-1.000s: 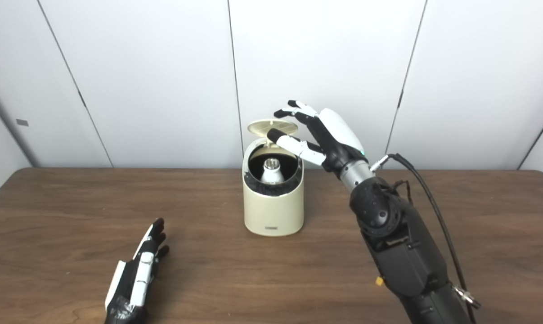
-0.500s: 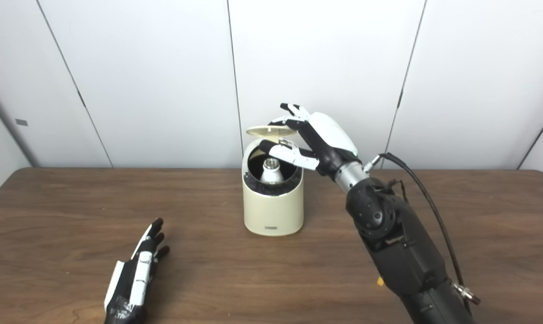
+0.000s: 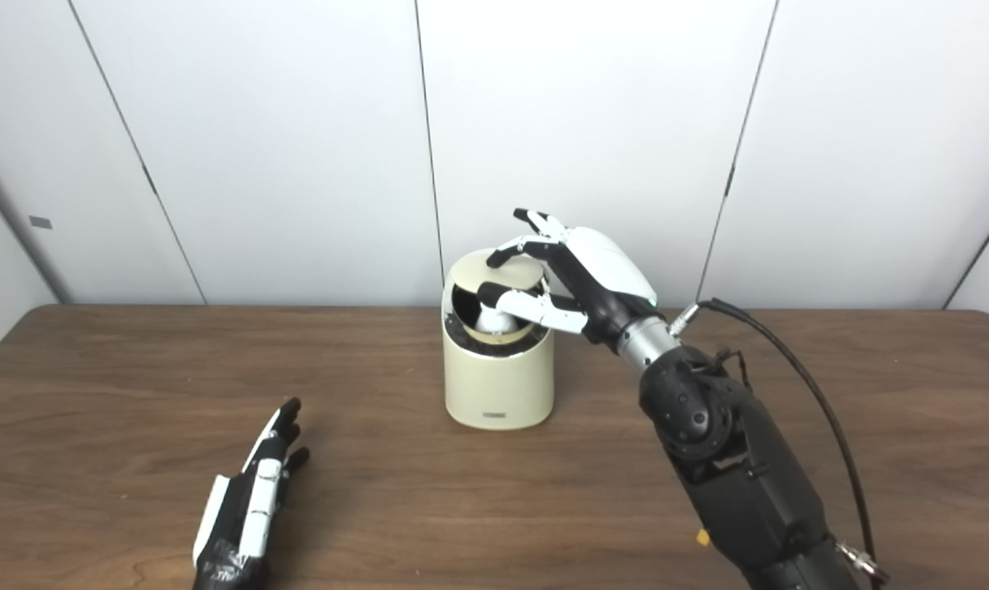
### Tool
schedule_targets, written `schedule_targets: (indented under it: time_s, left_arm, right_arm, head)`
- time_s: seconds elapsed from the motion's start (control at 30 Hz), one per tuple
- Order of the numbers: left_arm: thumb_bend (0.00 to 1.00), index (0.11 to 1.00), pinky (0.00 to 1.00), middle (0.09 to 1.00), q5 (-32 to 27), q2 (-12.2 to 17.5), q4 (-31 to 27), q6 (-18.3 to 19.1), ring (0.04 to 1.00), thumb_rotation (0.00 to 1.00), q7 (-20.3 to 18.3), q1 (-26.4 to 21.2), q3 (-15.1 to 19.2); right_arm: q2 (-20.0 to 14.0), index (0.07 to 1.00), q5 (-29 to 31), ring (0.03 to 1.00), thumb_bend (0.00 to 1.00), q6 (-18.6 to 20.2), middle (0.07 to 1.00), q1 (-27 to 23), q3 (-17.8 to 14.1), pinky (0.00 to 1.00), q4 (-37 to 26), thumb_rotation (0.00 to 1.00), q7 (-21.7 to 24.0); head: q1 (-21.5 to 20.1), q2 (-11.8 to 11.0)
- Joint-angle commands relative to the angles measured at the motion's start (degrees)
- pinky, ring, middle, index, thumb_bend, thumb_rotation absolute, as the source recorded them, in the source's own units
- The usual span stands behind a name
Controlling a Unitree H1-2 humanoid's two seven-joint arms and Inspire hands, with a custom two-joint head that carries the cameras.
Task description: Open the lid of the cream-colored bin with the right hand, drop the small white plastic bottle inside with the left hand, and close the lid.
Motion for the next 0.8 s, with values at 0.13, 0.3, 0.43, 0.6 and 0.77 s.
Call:
schedule_targets:
  time_s: [0.13,0.3,0.43,0.6,0.77]
  left_arm:
    - [0.64,0.969,0.91,1.0,0.8,-0.2,0.1,0.6,0.982,1.0,0.0,0.3,-0.4]
    - [0.64,0.976,0.92,1.0,1.2,-0.2,0.1,0.7,0.987,1.0,0.2,0.3,-0.5]
    - [0.65,0.972,0.92,1.0,1.3,-0.5,0.6,0.5,0.981,1.0,0.5,0.3,-0.4]
    - [0.62,0.966,0.92,0.999,1.9,-0.8,1.0,0.1,0.977,1.0,0.9,0.1,-0.5]
    - [0.63,0.961,0.9,0.989,2.4,-0.8,1.2,-0.1,0.967,1.0,1.2,0.1,-0.4]
  right_arm:
    - [-1.2,0.697,-1.6,1.0,0.6,-1.3,0.975,0.5,0.1,0.98,-3.9,1.0,0.1]
    - [-1.4,0.703,-1.1,1.0,0.58,-0.7,0.98,2.1,0.1,1.0,-5.4,0.98,1.0]
    - [-1.9,0.719,-1.4,1.0,0.57,-0.5,0.988,3.4,0.4,1.0,-6.0,0.97,2.1]
    - [-2.2,0.721,-1.3,1.0,0.56,-0.2,0.992,4.4,0.3,1.0,-6.5,0.96,3.0]
    - [-2.5,0.726,-1.5,1.0,0.57,-0.4,0.995,5.0,0.4,1.0,-6.6,0.96,3.4]
  head:
    - [0.0,0.3]
    - [0.5,0.4]
    - [0.5,0.2]
    - [0.8,0.3]
    - [0.8,0.3]
